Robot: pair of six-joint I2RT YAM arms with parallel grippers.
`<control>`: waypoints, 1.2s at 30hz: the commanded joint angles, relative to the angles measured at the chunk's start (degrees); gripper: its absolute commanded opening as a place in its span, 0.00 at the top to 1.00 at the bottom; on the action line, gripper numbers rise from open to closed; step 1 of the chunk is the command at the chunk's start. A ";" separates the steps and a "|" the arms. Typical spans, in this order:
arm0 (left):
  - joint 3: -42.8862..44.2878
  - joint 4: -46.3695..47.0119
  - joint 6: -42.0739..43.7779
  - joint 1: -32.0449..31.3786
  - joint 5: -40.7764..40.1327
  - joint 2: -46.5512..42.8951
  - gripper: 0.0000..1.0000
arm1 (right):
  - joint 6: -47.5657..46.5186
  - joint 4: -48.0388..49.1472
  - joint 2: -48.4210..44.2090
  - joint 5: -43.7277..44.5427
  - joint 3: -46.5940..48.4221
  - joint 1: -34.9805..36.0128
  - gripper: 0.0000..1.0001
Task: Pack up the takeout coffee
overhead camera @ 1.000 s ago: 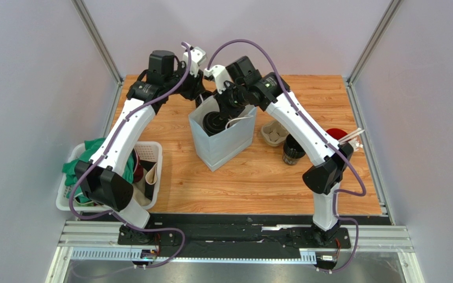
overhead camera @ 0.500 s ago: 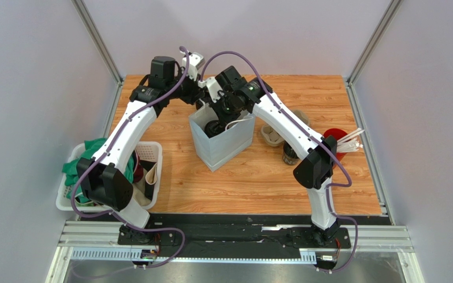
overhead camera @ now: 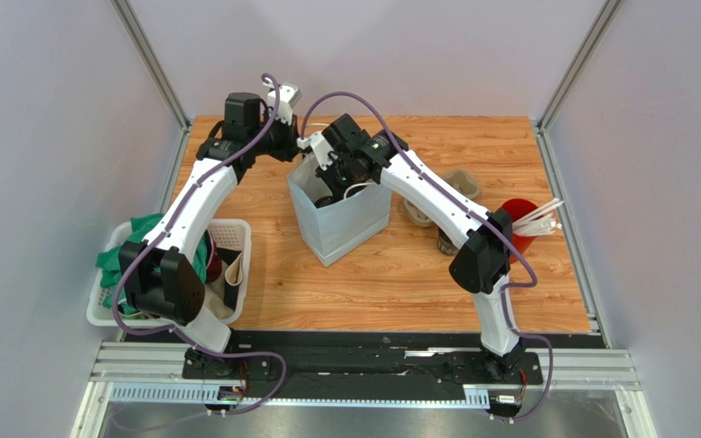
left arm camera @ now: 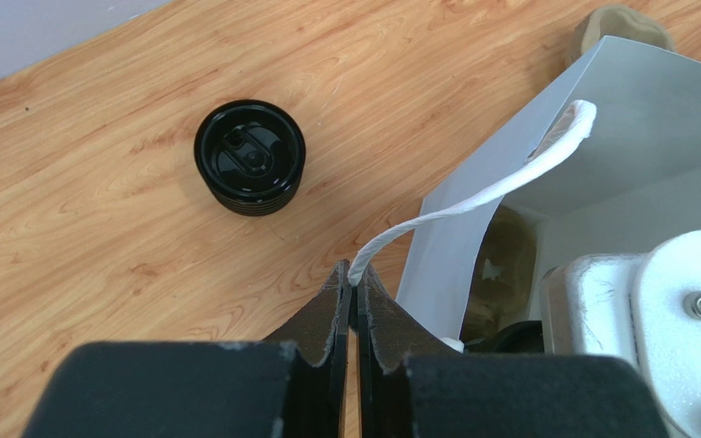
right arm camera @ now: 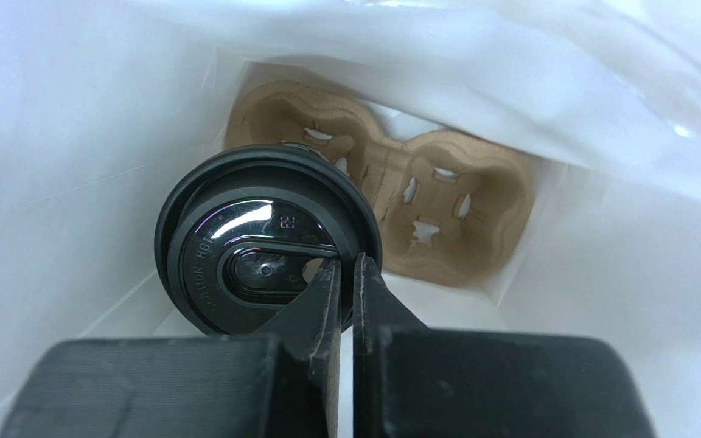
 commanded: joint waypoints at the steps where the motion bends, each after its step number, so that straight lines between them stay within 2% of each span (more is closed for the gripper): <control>1: -0.91 1.64 -0.95 0.26 -0.68 -0.83 1.00 | 0.40 2.37 1.54 0.95 0.21 0.40 0.98; 20: -4.43 3.57 -2.36 0.35 1.69 -1.70 1.00 | -0.04 -0.18 2.51 0.95 -7.26 2.07 0.98; 28: -4.95 3.92 -2.44 0.35 2.39 -2.23 1.00 | -0.48 0.00 4.00 2.43 -6.65 2.16 0.97; 34: -5.04 3.92 -2.09 0.35 2.66 -2.76 1.00 | -1.88 0.18 3.83 4.20 -5.07 2.07 0.91; 36: -5.13 3.83 -1.83 0.35 2.75 -2.85 1.00 | -2.76 0.44 2.69 3.76 -4.71 2.07 0.78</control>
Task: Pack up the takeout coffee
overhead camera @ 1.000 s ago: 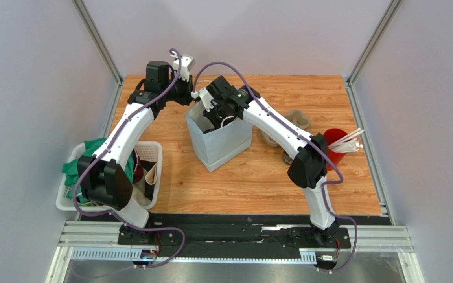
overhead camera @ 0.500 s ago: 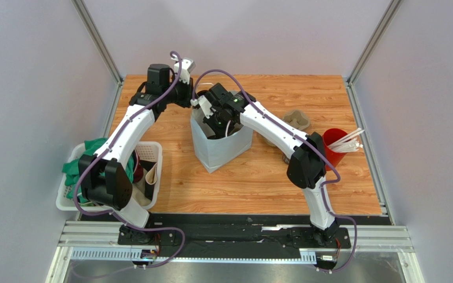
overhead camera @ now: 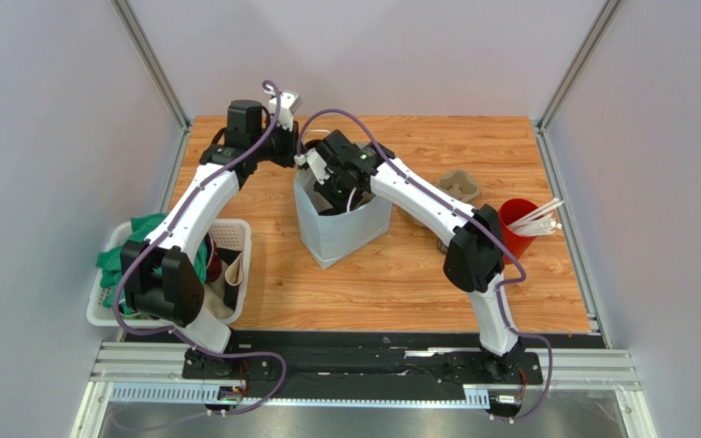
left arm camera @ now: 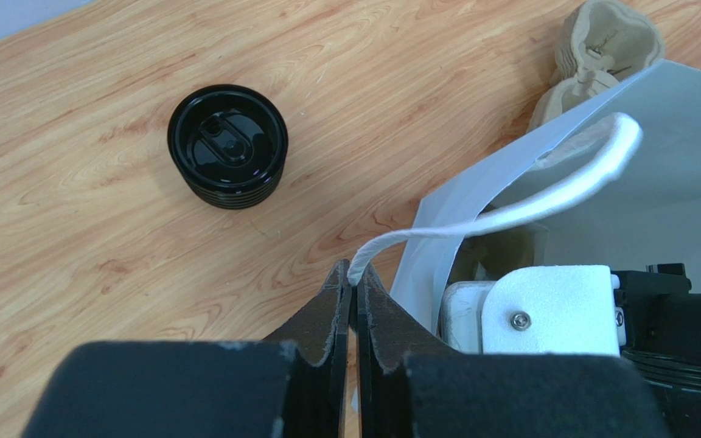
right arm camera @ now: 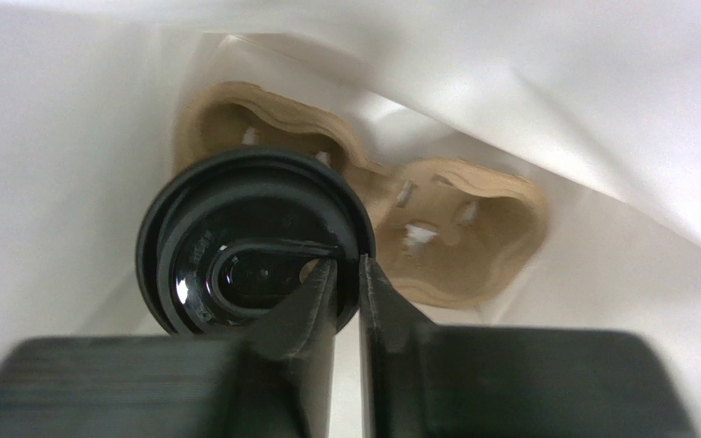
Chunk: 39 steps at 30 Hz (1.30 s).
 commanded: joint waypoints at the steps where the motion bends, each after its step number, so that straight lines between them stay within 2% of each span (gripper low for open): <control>1: -0.52 0.03 0.20 0.16 1.57 -2.43 1.00 | -2.83 -2.12 -0.26 0.92 1.03 0.82 0.73; 2: -0.61 -0.06 0.29 0.16 1.48 -2.34 1.00 | -3.18 -1.77 -1.57 0.74 1.30 0.74 0.66; 5: -0.69 -0.06 0.29 0.16 1.74 -2.34 1.00 | -4.59 -1.68 -3.60 -0.05 2.88 0.74 0.54; 8: -0.52 -0.23 0.38 0.16 1.83 -2.34 1.00 | -5.73 -1.59 -4.83 -0.75 4.64 0.82 0.48; 16: -0.43 -0.15 0.55 0.16 2.71 -2.96 1.00 | -6.61 -0.01 -8.44 -2.42 5.87 0.65 0.39; 23: 0.01 -0.41 0.73 0.16 4.99 -2.96 0.98 | -6.61 0.69 -10.72 -1.99 8.06 0.30 0.36; 26: 0.62 -1.02 0.73 0.16 6.57 -2.78 0.91 | -6.70 1.48 -12.65 -1.11 9.91 -0.49 0.33; 30: 1.76 -1.64 0.73 0.16 7.46 -2.78 0.73 | -7.22 4.12 -17.22 0.82 10.35 -2.16 0.27; 35: 4.57 -3.66 2.49 0.16 9.48 -1.56 0.62 | -7.66 5.44 -23.02 2.06 9.83 -6.46 0.25; 39: 9.31 -5.42 2.75 0.16 10.00 0.29 0.45 | -8.54 5.35 -30.65 2.76 6.23 -11.03 0.24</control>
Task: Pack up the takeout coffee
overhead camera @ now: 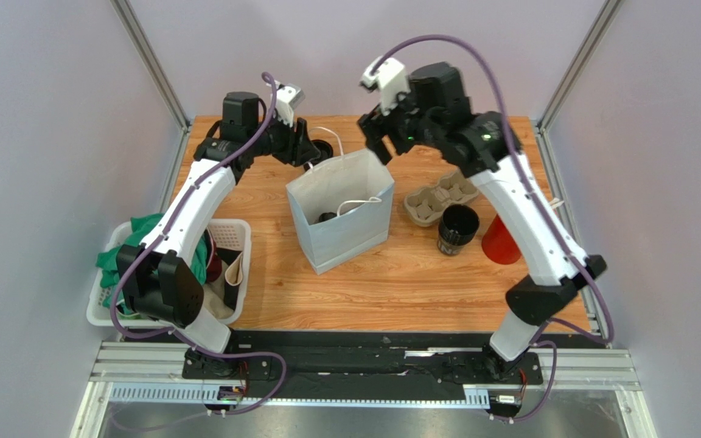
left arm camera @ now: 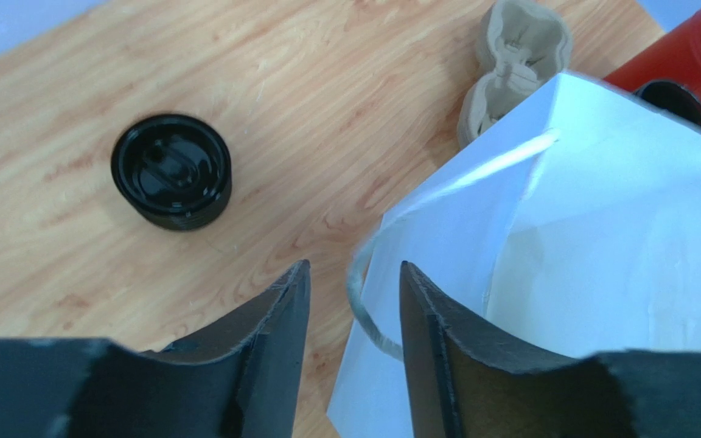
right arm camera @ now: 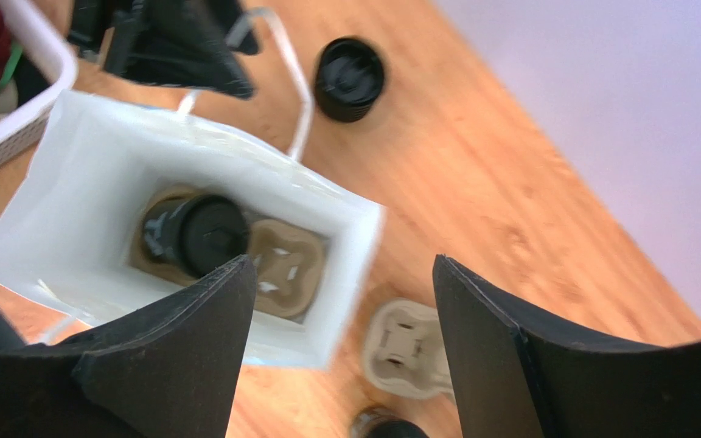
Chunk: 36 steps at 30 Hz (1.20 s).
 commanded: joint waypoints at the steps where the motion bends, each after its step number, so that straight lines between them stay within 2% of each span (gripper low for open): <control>1: 6.61 -1.66 1.03 0.13 2.16 1.23 0.42 | -1.94 2.45 -9.47 2.15 -3.06 -5.48 0.23; 5: 10.39 -2.98 1.03 0.13 3.47 2.29 0.27 | -3.52 -0.36 -16.24 6.01 -8.77 -10.76 0.21; 6: 12.05 -3.42 1.03 0.13 3.82 2.38 0.20 | -3.79 -1.32 -17.47 6.45 -10.10 -11.90 0.21; 8: 14.69 -5.35 1.20 0.13 5.23 2.20 0.14 | -4.84 -2.91 -22.30 5.15 -16.22 -16.64 0.22; 9: 15.49 -6.31 1.72 0.13 5.76 2.12 0.06 | -5.37 -3.26 -24.14 3.92 -18.79 -18.31 0.22; 15: 18.31 -15.19 7.95 0.13 7.78 -0.43 0.04 | -9.94 -6.87 -34.17 -3.55 -34.60 -34.83 0.23; 16: 17.79 -16.42 8.75 0.13 7.52 -1.74 0.04 | -10.03 -6.78 -34.53 -4.43 -36.11 -40.77 0.24; 22: 10.23 -16.51 12.62 0.13 7.16 -6.05 0.04 | -11.51 -8.36 -30.58 -15.68 -38.76 -59.25 0.32; 25: 7.24 -17.04 13.59 0.13 7.61 -6.50 0.03 | -16.86 -10.29 -30.66 -20.26 -40.16 -62.18 0.34; 32: 1.26 -16.52 14.48 0.13 7.61 -8.52 0.03 | -24.96 -13.20 -31.45 -23.51 -42.27 -62.19 0.36; 36: 0.99 -17.04 14.21 0.13 7.52 -8.52 0.02 | -29.01 -13.02 -33.04 -25.35 -43.15 -62.19 0.36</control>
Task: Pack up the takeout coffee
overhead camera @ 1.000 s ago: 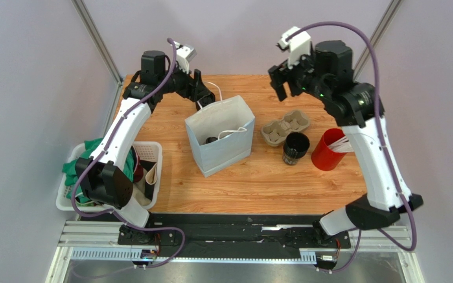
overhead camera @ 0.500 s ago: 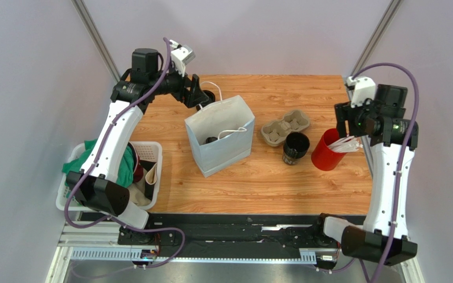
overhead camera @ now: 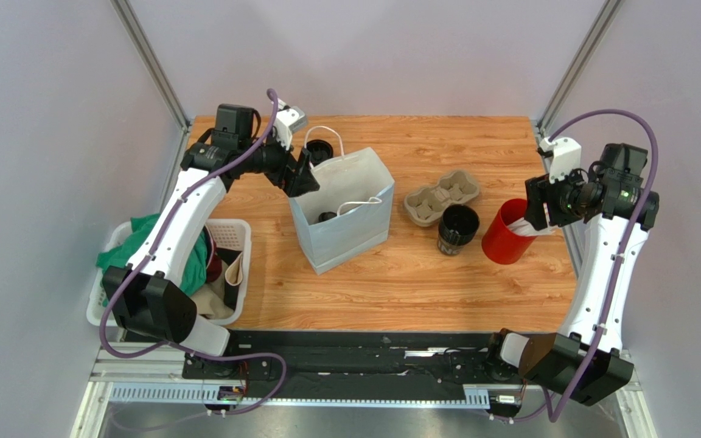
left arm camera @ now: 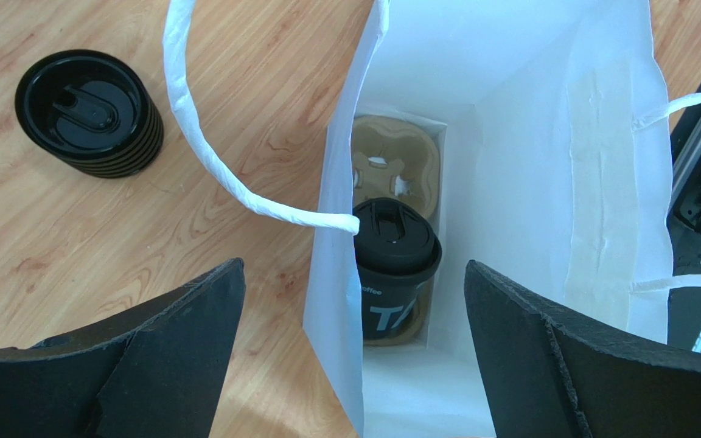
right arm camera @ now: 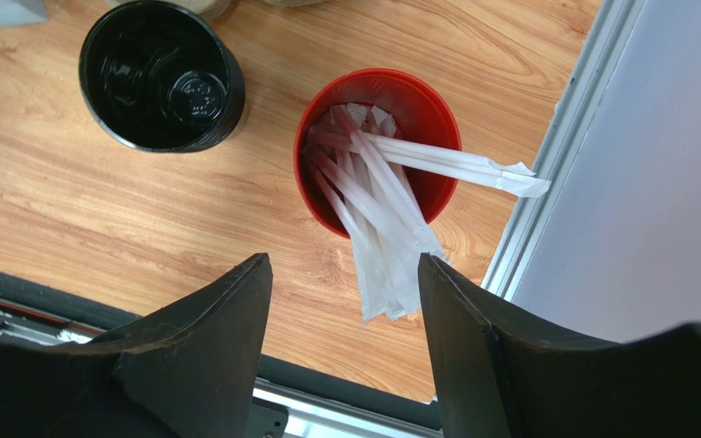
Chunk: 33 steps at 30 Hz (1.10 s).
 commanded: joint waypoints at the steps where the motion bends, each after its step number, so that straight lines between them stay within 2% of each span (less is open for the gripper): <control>1: 0.40 0.14 1.42 0.13 1.01 -2.73 0.02 | -7.16 -0.85 -2.79 -4.29 -0.75 0.04 0.36; 11: -0.74 0.31 0.55 0.13 2.76 -1.15 0.01 | -15.24 -6.21 0.02 -9.21 -3.30 0.04 0.40; 17: -0.56 0.40 0.28 0.13 3.29 0.00 0.01 | -13.49 -2.61 2.31 -7.46 -4.97 0.04 0.41; 26: -0.56 0.57 0.19 0.05 3.20 1.75 0.01 | -12.17 0.12 5.64 -10.00 -3.22 0.04 0.39; 33: -0.48 0.58 -0.07 -0.22 3.29 2.81 0.01 | -8.32 5.98 4.25 -11.06 -3.30 -0.05 0.38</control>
